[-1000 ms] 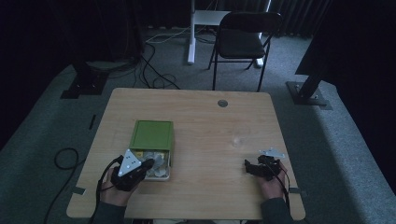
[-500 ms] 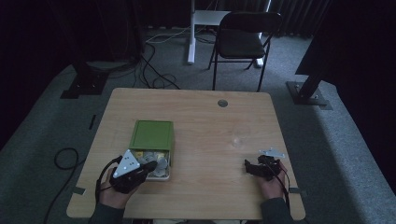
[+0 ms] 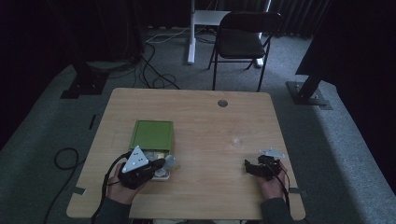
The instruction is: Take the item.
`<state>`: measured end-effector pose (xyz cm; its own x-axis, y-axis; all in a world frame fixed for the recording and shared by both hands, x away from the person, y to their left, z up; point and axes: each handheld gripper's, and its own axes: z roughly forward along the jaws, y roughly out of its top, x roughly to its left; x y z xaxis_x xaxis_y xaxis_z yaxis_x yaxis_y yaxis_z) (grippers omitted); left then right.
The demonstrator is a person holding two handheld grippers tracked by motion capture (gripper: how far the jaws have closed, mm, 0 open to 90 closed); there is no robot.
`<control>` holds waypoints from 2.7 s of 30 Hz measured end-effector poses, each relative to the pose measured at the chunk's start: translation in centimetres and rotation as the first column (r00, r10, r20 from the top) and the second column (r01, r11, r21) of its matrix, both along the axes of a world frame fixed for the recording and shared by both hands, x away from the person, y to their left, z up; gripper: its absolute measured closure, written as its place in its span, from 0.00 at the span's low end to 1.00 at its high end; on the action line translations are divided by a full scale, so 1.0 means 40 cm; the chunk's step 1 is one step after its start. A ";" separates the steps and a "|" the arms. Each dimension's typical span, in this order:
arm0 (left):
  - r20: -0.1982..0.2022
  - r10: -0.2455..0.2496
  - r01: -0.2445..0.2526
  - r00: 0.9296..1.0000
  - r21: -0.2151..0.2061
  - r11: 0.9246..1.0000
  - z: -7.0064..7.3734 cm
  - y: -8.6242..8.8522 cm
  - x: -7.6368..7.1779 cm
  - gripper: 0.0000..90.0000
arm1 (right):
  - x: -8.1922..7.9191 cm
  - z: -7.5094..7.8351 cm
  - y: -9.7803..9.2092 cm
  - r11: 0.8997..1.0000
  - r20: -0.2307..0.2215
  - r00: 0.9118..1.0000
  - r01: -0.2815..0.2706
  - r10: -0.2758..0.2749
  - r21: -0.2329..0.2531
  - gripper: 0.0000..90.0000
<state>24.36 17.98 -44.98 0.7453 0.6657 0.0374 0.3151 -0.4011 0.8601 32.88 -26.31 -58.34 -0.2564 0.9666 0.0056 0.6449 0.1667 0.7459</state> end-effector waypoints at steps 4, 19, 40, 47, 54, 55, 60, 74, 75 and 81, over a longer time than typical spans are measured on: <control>0.002 -0.014 0.014 1.000 -0.001 1.000 0.004 -0.015 0.010 0.99 | 0.000 0.000 0.000 1.000 0.000 1.000 0.000 0.000 0.000 0.13; 0.012 -0.042 0.042 0.999 0.000 0.999 0.010 -0.081 0.066 0.99 | 0.000 0.000 0.000 1.000 0.000 1.000 0.000 0.000 0.001 0.14; 0.015 -0.075 0.075 0.997 0.003 0.997 0.021 -0.138 0.124 0.99 | -0.001 0.000 0.000 1.000 0.000 1.000 0.000 0.000 0.001 0.14; 0.015 -0.075 0.075 0.997 -0.015 0.997 0.031 -0.154 0.148 0.99 | -0.001 0.000 0.000 1.000 0.000 1.000 0.000 0.000 0.001 0.14; 0.007 -0.082 0.082 0.997 -0.021 0.996 0.035 -0.183 0.175 0.99 | -0.001 0.000 0.000 1.000 -0.001 1.000 0.000 0.000 0.002 0.14; 0.007 -0.082 0.082 0.997 -0.021 0.996 0.035 -0.183 0.175 0.99 | -0.001 0.000 0.000 1.000 -0.001 1.000 0.000 0.000 0.002 0.14; -0.003 -0.079 0.079 0.997 -0.027 0.997 0.032 -0.191 0.191 0.99 | -0.001 0.000 0.000 1.000 -0.001 1.000 0.000 0.000 0.001 0.14; 0.004 -0.094 0.094 0.996 -0.035 0.995 0.041 -0.211 0.201 0.99 | -0.001 0.001 0.000 1.000 -0.002 1.000 -0.002 0.002 0.000 0.14; 0.004 -0.094 0.094 0.996 -0.035 0.995 0.041 -0.211 0.201 0.99 | -0.001 0.001 0.000 1.000 -0.002 1.000 -0.002 0.002 0.001 0.13; -0.002 -0.102 0.102 0.995 -0.035 0.994 0.040 -0.223 0.210 0.99 | 0.000 0.001 0.000 1.000 -0.003 1.000 -0.003 0.003 0.001 0.14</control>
<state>32.75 9.05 -43.36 0.8094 0.5871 0.0130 0.2772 -0.4014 0.8730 32.86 -26.30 -58.32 -0.2591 0.9658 0.0073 0.6464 0.1678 0.7443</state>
